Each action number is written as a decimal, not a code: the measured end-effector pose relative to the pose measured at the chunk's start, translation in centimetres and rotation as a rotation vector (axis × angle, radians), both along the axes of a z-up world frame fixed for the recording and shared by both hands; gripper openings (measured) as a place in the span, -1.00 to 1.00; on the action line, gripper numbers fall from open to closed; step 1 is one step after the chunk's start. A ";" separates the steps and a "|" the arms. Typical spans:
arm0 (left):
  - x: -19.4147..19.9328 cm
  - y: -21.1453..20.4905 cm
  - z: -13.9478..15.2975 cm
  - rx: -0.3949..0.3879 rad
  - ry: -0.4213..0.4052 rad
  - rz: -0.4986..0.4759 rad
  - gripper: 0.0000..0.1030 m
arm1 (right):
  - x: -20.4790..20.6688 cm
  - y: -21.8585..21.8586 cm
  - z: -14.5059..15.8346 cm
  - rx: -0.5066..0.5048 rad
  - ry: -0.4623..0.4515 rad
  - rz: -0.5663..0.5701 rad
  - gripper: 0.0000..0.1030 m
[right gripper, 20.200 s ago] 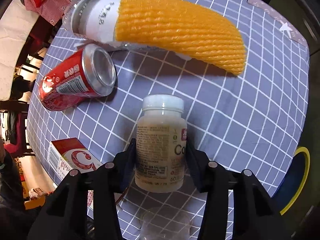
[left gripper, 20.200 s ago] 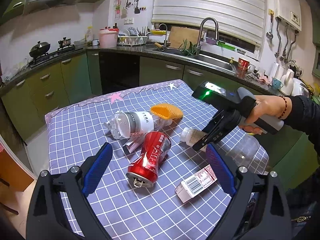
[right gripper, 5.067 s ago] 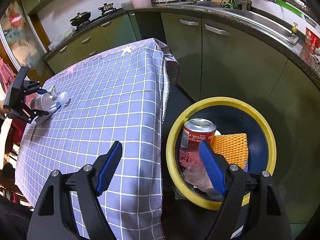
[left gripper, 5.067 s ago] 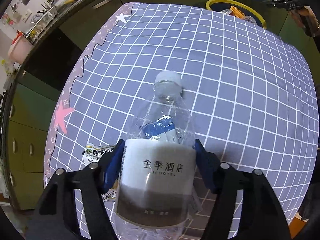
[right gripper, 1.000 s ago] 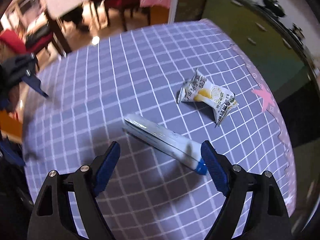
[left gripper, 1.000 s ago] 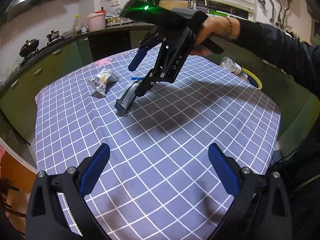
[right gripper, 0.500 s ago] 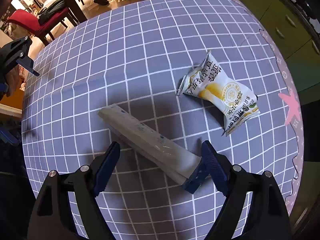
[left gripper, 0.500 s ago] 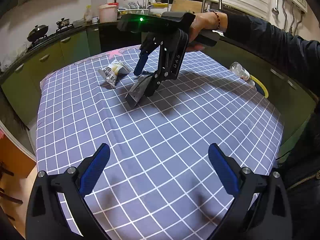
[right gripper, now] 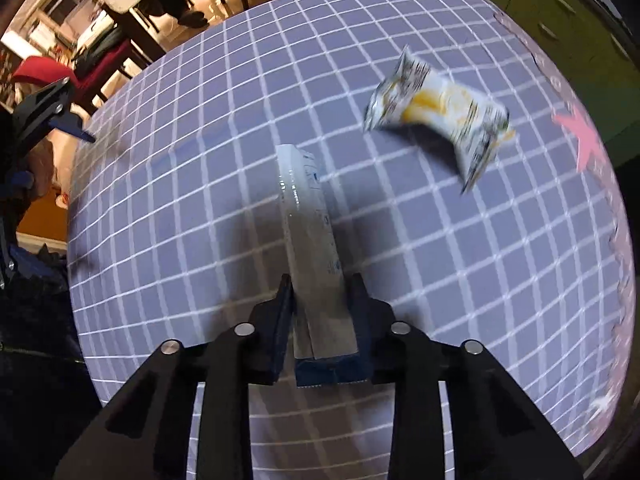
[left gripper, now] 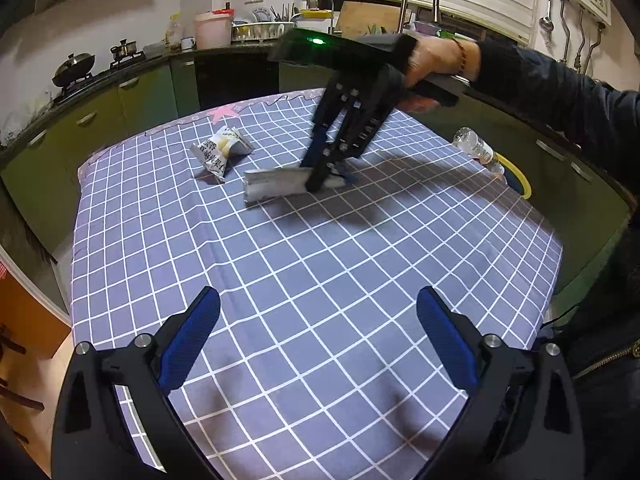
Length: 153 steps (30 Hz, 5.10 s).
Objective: Collect trash
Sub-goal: 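Carry the tube to the bin and release it with the right gripper, then grasp the white snack wrapper with the left gripper, then carry the wrapper over the bin and release it with the left gripper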
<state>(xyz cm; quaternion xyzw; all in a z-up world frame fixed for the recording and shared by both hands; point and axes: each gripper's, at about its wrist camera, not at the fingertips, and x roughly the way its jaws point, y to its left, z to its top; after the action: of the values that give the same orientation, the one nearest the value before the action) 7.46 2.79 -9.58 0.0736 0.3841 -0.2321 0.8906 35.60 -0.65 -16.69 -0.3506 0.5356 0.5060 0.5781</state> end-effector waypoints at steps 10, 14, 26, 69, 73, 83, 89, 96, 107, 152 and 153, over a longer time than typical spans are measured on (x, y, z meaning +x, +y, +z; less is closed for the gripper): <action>-1.0 -0.9 1.0 -0.024 -0.036 -0.008 0.82 | -4.9 -9.9 1.8 0.172 0.001 -0.254 -0.55; -1.1 -1.8 1.1 -0.034 -0.044 -0.021 0.82 | -7.1 -16.4 4.7 0.300 -0.013 -0.411 -0.55; -0.3 -6.8 1.0 -0.038 -0.050 -0.113 0.83 | -13.9 -43.5 5.2 0.277 -0.203 -1.097 -0.53; 24.8 -3.2 -2.1 0.292 -0.034 -0.107 0.82 | -21.4 -37.9 8.8 0.646 -0.387 -1.149 0.19; 25.5 -3.0 -3.2 0.299 0.003 -0.125 0.47 | -21.1 -37.3 8.6 0.644 -0.381 -1.153 0.21; 25.6 -3.2 -3.9 0.299 0.034 -0.135 0.03 | -20.7 -36.0 9.0 0.649 -0.377 -1.127 0.28; 25.3 -3.3 -3.8 0.277 0.062 -0.149 -0.31 | -21.0 -36.0 9.0 0.653 -0.376 -1.131 0.29; 23.5 -3.9 -3.5 0.269 0.047 -0.162 -0.33 | -21.7 -36.4 8.9 0.666 -0.381 -1.139 0.29; 15.8 -9.8 1.8 0.236 -0.048 -0.249 -0.33 | -23.7 -39.4 9.3 0.654 -0.451 -1.233 0.30; 13.7 -56.9 -8.2 0.269 0.184 -0.749 0.08 | -35.1 -56.8 2.3 0.804 -0.437 -1.622 0.32; 13.6 -56.5 -8.1 0.270 0.182 -0.749 0.15 | -35.0 -56.7 2.4 0.803 -0.437 -1.619 0.32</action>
<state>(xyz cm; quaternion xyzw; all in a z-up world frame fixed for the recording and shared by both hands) 21.09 -53.71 -17.69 0.3038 0.4349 -0.4933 0.6894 0.60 -57.33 -14.29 0.2689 0.2810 0.0184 0.9211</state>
